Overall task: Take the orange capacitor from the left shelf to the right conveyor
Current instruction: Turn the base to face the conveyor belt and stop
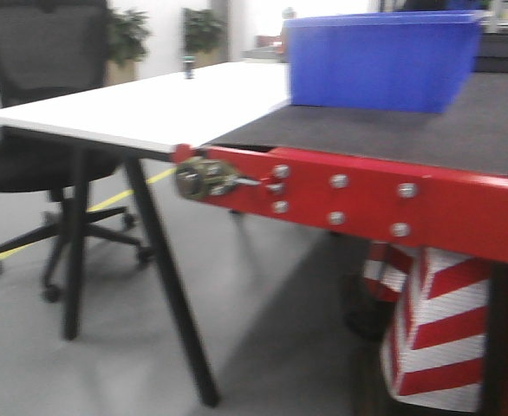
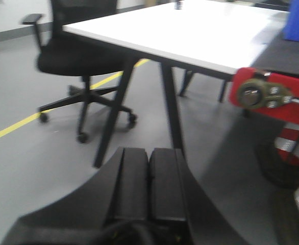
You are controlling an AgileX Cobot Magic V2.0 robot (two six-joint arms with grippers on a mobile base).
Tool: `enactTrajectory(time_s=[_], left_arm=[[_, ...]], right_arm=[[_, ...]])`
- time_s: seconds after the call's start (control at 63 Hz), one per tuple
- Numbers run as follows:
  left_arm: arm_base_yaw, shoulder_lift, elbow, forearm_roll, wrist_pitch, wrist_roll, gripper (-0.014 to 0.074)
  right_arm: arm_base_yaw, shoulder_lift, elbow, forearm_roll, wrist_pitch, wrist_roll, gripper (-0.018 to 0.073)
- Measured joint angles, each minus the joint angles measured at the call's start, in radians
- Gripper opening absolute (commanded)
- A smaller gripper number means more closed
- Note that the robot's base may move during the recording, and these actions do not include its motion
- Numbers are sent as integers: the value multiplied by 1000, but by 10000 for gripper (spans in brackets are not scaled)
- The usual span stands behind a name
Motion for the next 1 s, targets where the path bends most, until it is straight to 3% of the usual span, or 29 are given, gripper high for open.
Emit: enactTrajectory(time_s=[1.0], left_arm=[[0,0,0,0,0,0,-127]], right_arm=[[0,0,0,0,0,0,130]])
